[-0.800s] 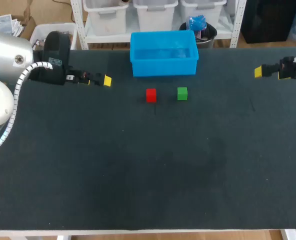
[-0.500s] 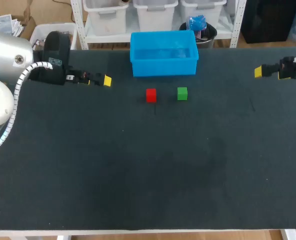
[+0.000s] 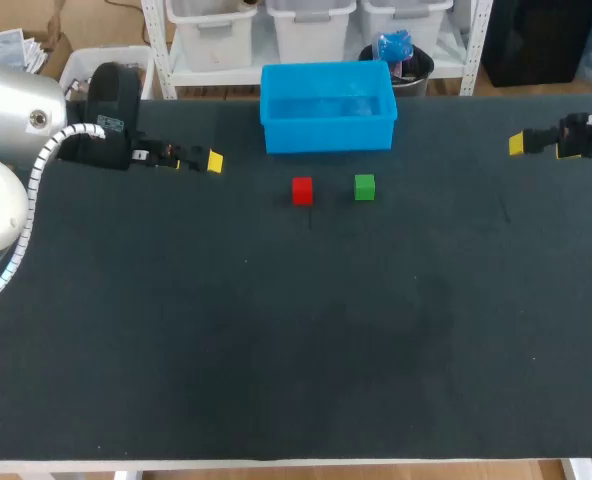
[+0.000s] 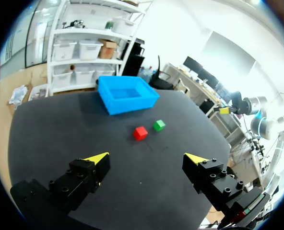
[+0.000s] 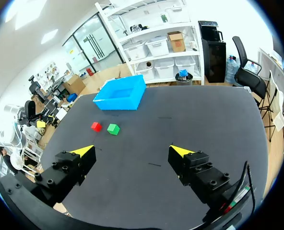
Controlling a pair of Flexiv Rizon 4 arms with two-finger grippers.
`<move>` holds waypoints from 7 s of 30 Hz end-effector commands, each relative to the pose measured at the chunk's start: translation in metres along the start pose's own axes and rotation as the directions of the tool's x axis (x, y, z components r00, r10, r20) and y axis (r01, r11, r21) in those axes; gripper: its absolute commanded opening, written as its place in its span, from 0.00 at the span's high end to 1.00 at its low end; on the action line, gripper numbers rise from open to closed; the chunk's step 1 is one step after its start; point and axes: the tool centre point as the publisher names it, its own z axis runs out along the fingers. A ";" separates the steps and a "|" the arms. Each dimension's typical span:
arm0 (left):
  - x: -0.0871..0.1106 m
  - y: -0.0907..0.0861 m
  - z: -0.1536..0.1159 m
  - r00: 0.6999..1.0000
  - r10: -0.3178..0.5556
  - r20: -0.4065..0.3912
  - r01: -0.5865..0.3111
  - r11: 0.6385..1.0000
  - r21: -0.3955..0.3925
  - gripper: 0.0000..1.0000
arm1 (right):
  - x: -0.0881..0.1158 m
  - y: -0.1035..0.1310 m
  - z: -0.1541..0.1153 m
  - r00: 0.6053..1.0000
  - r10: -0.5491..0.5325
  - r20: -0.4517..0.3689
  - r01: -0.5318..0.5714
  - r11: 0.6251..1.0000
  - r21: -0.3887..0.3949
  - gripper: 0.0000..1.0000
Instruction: Use the left arm to pick the red cube and place it into the blue plastic box first, then use the right arm to grasp the green cube and put it into the same blue plastic box after the first action is fully finished.
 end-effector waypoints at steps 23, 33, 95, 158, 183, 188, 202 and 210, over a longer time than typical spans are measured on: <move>-0.001 0.001 0.000 1.000 0.001 -0.003 -0.001 1.000 0.001 0.00 | 0.000 -0.001 0.000 1.000 -0.001 0.000 0.001 1.000 -0.002 0.00; -0.001 0.001 0.000 1.000 0.001 -0.003 -0.001 1.000 0.001 0.00 | 0.000 -0.001 0.000 1.000 -0.001 0.000 0.001 1.000 -0.002 0.00; -0.004 -0.043 0.103 0.979 -0.114 -0.172 0.074 0.972 -0.223 0.00 | 0.000 -0.001 0.000 1.000 -0.001 0.000 0.001 1.000 -0.002 0.00; 0.048 -0.022 0.172 0.908 -0.365 -0.204 0.185 0.788 -0.588 0.00 | 0.000 -0.001 0.000 1.000 -0.001 0.000 0.001 1.000 -0.002 0.00; 0.028 0.003 0.198 0.914 -0.379 -0.149 0.219 0.766 -0.604 0.00 | 0.000 -0.001 0.000 1.000 -0.001 0.000 0.001 1.000 -0.002 0.00; 0.021 0.006 0.204 0.917 -0.374 -0.141 0.221 0.768 -0.601 0.00 | 0.000 -0.001 0.000 1.000 -0.001 0.000 0.001 1.000 -0.002 0.00; 0.014 0.020 0.214 0.905 -0.411 -0.110 0.268 0.752 -0.603 0.00 | 0.000 -0.001 0.000 1.000 -0.001 0.000 0.001 1.000 -0.002 0.00; 0.012 0.024 0.219 0.908 -0.405 -0.108 0.261 0.747 -0.611 0.00 | 0.000 -0.001 0.000 1.000 -0.001 0.000 0.001 1.000 -0.002 0.00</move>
